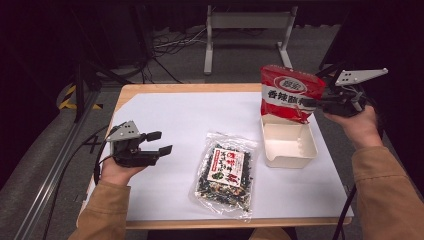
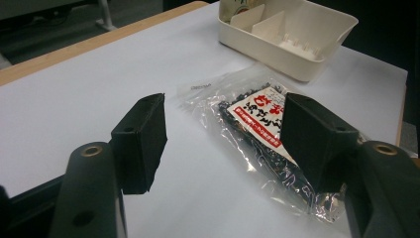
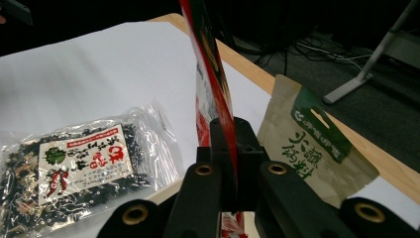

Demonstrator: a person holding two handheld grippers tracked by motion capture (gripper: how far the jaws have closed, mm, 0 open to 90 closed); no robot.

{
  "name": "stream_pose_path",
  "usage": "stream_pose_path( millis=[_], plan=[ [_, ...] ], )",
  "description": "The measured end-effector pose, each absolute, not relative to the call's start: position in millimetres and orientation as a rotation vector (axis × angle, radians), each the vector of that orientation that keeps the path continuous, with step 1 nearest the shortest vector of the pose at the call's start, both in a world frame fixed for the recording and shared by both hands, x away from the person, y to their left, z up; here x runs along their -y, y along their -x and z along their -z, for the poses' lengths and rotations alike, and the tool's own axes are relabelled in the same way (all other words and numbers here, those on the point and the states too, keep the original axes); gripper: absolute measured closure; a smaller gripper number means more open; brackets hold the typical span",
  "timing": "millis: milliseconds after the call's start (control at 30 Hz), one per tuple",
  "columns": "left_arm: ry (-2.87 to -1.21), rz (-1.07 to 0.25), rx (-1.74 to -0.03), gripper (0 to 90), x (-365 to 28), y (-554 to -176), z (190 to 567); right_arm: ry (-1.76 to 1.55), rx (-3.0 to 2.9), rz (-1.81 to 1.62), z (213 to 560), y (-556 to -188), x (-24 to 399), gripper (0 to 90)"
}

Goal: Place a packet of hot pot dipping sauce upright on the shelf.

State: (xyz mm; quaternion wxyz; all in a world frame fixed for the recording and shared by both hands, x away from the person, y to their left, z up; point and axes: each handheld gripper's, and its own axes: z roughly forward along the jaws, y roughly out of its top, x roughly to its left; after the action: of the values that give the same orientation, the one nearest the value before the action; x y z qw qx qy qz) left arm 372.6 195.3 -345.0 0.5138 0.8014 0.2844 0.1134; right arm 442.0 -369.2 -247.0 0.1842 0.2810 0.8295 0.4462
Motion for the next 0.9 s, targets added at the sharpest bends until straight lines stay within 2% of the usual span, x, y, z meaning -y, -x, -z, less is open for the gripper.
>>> stream_pose_path(
  millis=[900],
  plan=[
    [-1.94, -0.262, -0.7, 33.8, -196, -372, 350, -0.887, -2.418, -1.154, 283, -476, 377, 89.5]
  ],
)
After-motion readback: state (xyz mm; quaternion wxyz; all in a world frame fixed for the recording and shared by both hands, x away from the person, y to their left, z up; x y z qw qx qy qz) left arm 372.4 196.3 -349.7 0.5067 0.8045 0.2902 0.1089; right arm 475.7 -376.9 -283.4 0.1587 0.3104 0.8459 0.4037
